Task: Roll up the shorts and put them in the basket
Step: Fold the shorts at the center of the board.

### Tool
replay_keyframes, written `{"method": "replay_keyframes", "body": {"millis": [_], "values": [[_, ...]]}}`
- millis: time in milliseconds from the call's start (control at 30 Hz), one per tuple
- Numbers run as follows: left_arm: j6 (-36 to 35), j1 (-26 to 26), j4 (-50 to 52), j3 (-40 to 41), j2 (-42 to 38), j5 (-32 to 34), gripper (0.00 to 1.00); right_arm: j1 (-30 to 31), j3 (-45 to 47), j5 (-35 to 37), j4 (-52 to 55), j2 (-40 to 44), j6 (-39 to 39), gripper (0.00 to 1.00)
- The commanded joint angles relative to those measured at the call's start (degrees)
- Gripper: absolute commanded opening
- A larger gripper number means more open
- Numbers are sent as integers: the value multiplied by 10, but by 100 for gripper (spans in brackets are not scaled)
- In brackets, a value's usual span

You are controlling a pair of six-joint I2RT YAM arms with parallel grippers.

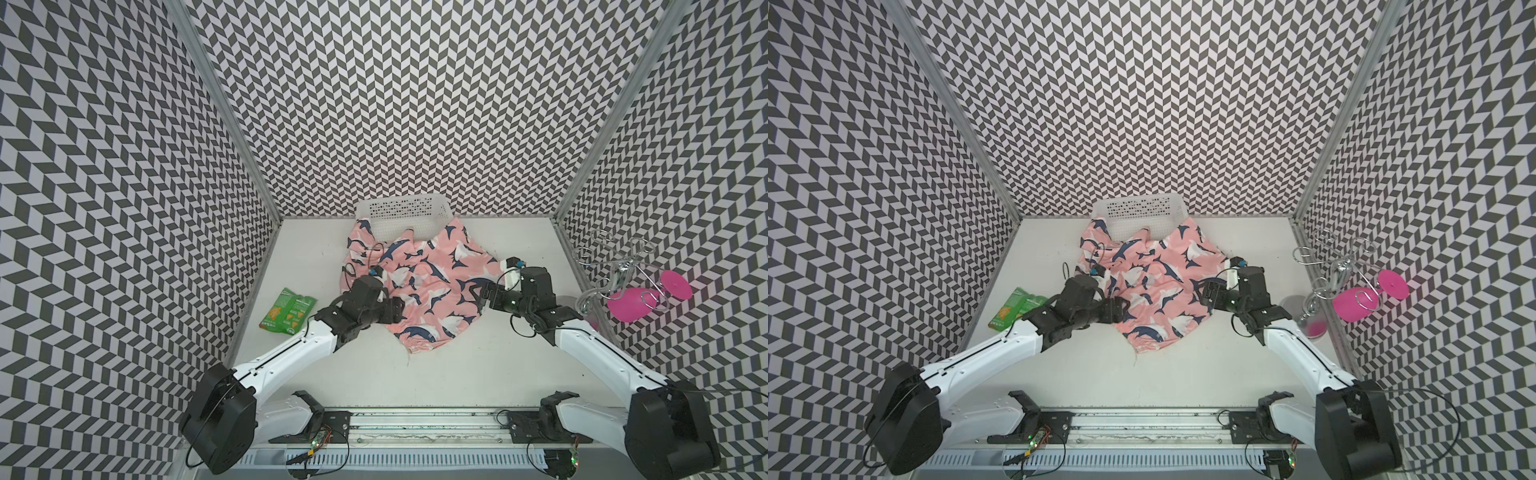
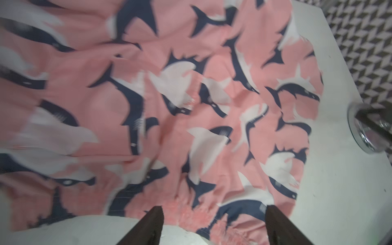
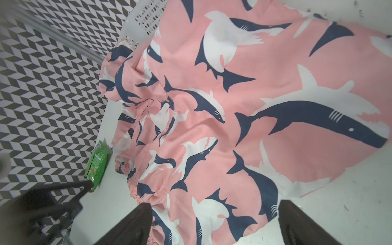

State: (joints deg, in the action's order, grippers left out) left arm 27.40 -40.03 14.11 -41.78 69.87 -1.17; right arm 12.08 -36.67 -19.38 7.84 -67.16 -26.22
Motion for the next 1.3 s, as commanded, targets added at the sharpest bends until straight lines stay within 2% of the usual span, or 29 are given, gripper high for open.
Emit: {"method": "replay_keyframes", "body": {"millis": [0, 33, 67, 133, 367, 500, 667, 833, 867, 967, 1033, 1133, 1267], "values": [[-23, -50, -39, 16, 31, -5, 80, -23, -6, -10, -7, -1, -17, 97], [-25, -67, -47, 14, 47, 2, 82, -29, -2, -12, -9, 0, -21, 97], [-28, -80, -50, 9, 61, 9, 90, -32, 1, -14, -12, 1, -24, 97], [-41, -110, -52, -5, 99, 30, 91, -38, 8, -15, -19, 3, -31, 97], [-71, -184, -27, -53, 214, 91, 80, -59, 23, -29, -24, 12, -44, 97], [-70, -217, -18, -63, 238, 119, 77, -62, 27, -32, -27, 13, -48, 97], [-58, -237, -5, -62, 250, 156, 68, -67, 29, -32, -35, 0, -50, 97], [-51, -259, 15, -51, 247, 197, 55, -77, 35, -26, -58, -22, -67, 95], [-52, -262, 15, -48, 246, 196, 50, -79, 36, -26, -64, -28, -70, 95], [-30, -263, 33, -48, 243, 203, 26, -85, 29, -26, -71, -53, -71, 91], [-28, -263, 51, -51, 228, 209, 16, -87, 25, -13, -69, -68, -73, 89], [-30, -262, 69, -48, 192, 217, 7, -100, 30, 16, -67, -81, -80, 91], [-28, -263, 89, -42, 155, 220, 7, -121, 34, 29, -69, -90, -89, 93]]}}
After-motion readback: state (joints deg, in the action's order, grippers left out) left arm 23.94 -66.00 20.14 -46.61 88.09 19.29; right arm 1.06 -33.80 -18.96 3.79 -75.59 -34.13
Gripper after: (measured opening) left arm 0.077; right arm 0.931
